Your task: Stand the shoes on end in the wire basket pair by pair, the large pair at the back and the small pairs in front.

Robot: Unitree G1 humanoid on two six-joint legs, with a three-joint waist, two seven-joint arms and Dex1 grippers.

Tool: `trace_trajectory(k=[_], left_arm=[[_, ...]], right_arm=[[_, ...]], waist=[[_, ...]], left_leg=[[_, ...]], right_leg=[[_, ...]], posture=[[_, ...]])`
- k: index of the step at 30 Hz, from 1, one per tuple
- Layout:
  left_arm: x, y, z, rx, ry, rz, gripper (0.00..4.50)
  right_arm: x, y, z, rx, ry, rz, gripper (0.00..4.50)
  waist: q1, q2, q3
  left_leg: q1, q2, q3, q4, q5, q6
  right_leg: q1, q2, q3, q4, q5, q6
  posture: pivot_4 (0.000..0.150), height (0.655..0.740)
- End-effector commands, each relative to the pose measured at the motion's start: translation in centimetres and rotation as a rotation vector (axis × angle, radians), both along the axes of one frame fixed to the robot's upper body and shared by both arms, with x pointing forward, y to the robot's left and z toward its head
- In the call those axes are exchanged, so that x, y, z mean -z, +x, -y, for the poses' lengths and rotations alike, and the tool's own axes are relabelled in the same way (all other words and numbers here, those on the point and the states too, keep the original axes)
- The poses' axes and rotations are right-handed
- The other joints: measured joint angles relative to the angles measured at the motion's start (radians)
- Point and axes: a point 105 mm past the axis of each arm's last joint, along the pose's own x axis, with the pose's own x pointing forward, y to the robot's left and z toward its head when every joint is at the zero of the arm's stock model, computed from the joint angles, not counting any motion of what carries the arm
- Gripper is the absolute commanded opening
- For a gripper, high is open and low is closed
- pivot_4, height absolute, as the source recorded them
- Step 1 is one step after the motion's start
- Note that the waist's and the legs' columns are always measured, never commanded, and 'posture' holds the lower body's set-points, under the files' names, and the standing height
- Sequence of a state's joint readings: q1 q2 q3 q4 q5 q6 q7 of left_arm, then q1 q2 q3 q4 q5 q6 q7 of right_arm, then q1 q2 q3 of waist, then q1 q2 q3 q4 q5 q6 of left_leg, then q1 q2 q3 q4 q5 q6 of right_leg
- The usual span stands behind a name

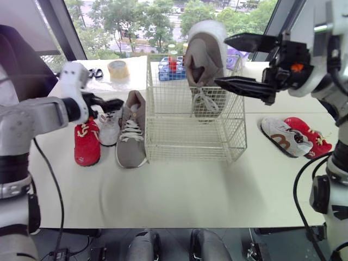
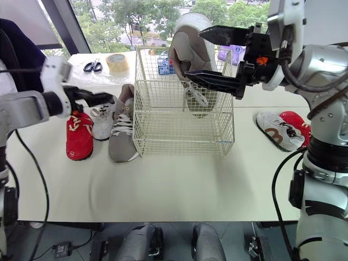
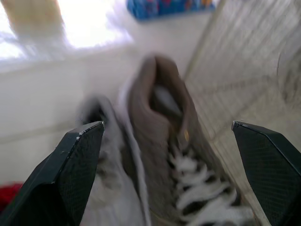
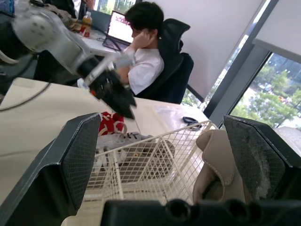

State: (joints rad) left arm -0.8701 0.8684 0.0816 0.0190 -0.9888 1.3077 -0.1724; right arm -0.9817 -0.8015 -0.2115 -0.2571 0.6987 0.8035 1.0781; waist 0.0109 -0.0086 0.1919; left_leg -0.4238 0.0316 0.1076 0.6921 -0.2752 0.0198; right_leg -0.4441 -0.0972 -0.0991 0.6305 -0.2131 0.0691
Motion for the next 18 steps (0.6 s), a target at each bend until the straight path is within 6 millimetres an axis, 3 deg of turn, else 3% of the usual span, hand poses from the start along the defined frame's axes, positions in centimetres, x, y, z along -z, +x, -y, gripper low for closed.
trace_trajectory(k=[1, 10, 18], left_arm=[[0.5, 0.1, 0.3, 0.003, 0.067, -0.099, 4.5], [1.8, 2.7, 0.7, -0.032, 0.118, -0.164, 4.5], [2.7, 4.2, 2.4, 0.015, 0.122, -0.166, 4.5]], right_arm=[[-1.1, -2.3, -0.3, -0.063, -0.037, 0.05, 4.47], [2.5, -6.1, -1.0, -0.197, -0.235, -0.082, 4.47], [4.9, -5.8, -1.2, -0.153, -0.306, -0.143, 4.47]], waist=[[-0.002, 0.0, 0.0], [0.001, 0.0, 0.0], [0.002, -0.001, 0.0]], left_leg=[[0.0, 0.0, 0.0, 0.0, 0.0, 0.0], [0.0, 0.0, 0.0, 0.0, 0.0, 0.0], [-0.001, 0.0, 0.0, 0.003, -0.002, 0.004]], right_leg=[[0.0, 0.0, 0.0, 0.0, 0.0, 0.0], [0.0, 0.0, 0.0, 0.0, 0.0, 0.0], [0.0, 0.0, 0.0, 0.0, 0.0, 0.0]], posture=[[0.15, 0.74], [0.15, 0.74], [0.15, 0.74]])
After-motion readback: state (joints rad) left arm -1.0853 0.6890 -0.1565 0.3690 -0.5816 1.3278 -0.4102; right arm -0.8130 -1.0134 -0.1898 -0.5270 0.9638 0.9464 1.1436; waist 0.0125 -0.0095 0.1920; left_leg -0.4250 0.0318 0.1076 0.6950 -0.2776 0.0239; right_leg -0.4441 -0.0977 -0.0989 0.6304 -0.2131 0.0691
